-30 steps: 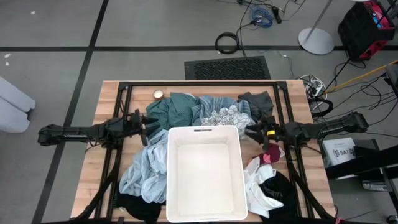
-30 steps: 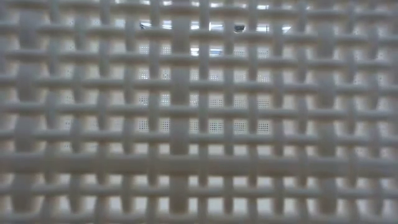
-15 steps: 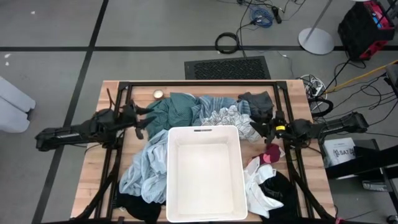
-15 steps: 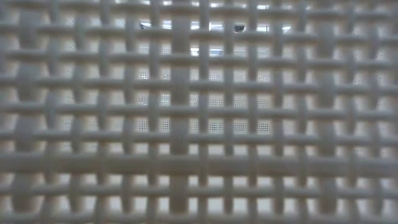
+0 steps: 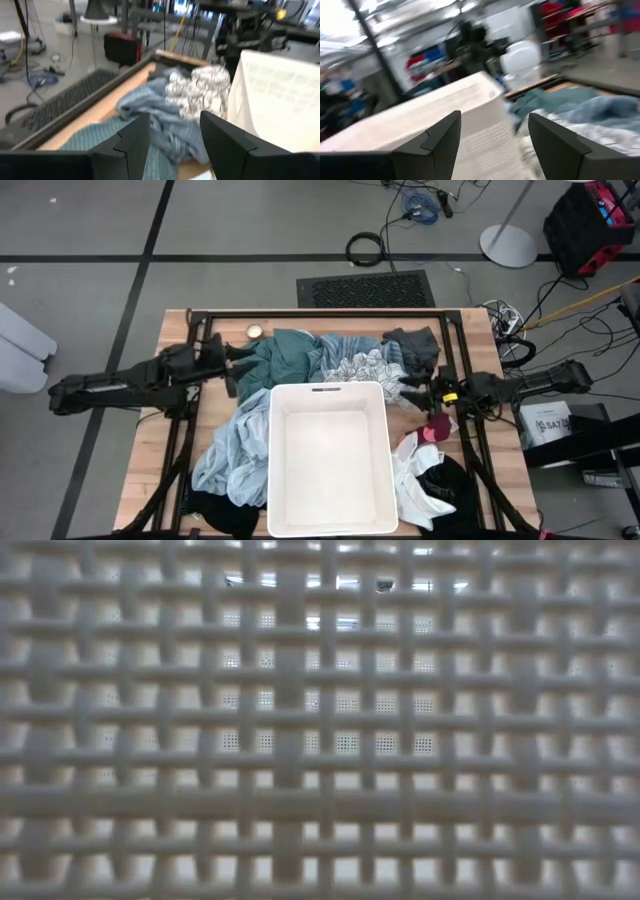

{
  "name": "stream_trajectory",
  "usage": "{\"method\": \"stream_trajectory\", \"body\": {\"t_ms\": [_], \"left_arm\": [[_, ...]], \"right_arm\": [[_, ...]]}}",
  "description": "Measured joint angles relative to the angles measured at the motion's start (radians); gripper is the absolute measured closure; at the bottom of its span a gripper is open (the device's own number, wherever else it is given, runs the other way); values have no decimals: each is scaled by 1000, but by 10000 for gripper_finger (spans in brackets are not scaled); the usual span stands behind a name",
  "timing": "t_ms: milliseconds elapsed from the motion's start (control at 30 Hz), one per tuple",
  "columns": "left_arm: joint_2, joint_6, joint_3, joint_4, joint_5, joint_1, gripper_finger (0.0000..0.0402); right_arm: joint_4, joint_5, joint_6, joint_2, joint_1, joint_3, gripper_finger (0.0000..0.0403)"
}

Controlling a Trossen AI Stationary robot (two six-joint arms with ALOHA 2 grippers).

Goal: Sort clothes
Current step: Put the sock into the white laundry bin

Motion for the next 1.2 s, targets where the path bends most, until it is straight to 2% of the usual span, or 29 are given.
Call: {"method": "stream_trajectory", "body": {"t_ms": [200, 300, 567, 700, 867, 1067, 1133, 1200], "left_arm": [[24, 28, 4, 2, -17, 8, 219], [8, -9, 4, 10, -61, 29, 219], [-25, -70, 4, 10, -102, 79, 219], [-24, -60, 4, 10, -102, 88, 219], [-24, -13, 4, 10, -99, 91, 219], [-24, 2, 4, 10, -98, 91, 219], [-24, 2, 4, 10, -97, 91, 219], [-24, 2, 4, 10, -87, 91, 219]], "right_arm": [[-73, -202, -5, 0, 0, 0, 183], [-123, -311, 42, 0, 0, 0, 183], [-164, -627, 328, 0, 0, 0, 183], [-217, -724, 455, 0, 3, 36, 183], [-425, -691, 407, 12, 4, 186, 183], [-909, -501, 151, 97, 4, 431, 183], [-1026, -455, 92, 137, 4, 463, 183], [-1060, -449, 52, 171, 4, 467, 183]]}}
